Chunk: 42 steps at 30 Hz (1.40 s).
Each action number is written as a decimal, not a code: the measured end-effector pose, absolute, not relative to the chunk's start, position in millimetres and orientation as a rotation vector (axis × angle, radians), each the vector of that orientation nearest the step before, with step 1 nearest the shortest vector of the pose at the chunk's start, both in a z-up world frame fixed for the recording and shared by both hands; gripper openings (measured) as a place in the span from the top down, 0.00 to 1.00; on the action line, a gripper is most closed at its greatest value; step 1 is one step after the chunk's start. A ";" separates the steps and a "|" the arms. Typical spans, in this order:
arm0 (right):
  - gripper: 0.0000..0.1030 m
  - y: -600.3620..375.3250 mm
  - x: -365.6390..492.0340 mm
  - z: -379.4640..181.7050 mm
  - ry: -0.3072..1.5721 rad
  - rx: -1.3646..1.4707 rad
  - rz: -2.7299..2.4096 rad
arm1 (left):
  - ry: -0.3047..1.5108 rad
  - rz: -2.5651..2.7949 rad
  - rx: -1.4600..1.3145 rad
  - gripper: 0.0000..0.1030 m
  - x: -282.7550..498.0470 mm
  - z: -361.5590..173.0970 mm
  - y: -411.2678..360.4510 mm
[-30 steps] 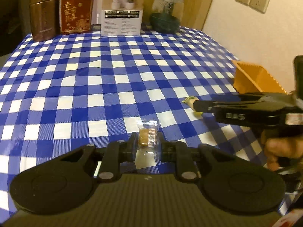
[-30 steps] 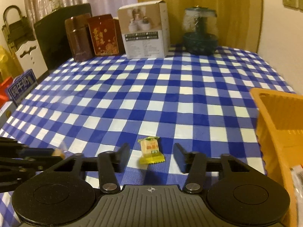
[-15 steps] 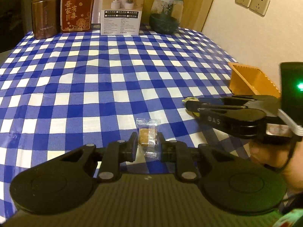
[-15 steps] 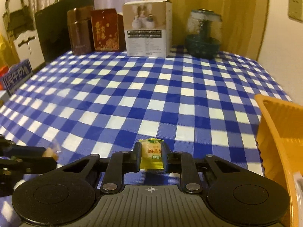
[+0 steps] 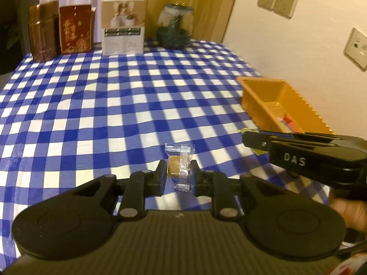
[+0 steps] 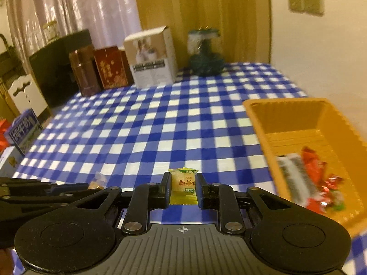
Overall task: Organize snacks
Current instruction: 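Carry both small snacks over the orange tray and lower them inside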
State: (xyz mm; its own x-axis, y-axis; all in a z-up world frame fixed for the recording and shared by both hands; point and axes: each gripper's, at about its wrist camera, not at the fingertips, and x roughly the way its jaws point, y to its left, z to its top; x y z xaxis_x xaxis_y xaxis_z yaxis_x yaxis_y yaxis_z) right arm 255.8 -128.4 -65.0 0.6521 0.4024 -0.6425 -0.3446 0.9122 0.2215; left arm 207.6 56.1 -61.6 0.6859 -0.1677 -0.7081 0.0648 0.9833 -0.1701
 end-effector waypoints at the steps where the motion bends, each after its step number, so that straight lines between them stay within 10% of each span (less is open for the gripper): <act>1: 0.79 -133.8 250.2 -58.8 0.743 0.086 0.417 | 0.801 -0.135 -0.133 0.82 204.0 -57.1 51.9; 42: 0.79 -304.4 173.3 4.2 0.652 0.192 0.178 | 0.757 -0.297 -0.067 0.82 165.2 6.4 -94.3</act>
State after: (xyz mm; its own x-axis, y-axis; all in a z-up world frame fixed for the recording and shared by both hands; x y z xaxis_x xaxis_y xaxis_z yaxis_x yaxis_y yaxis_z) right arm 173.3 -304.4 4.2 0.7809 0.2241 -0.5830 -0.1039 0.9670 0.2325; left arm 165.2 -94.3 6.4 0.6875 -0.2887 -0.6663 0.2408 0.9563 -0.1659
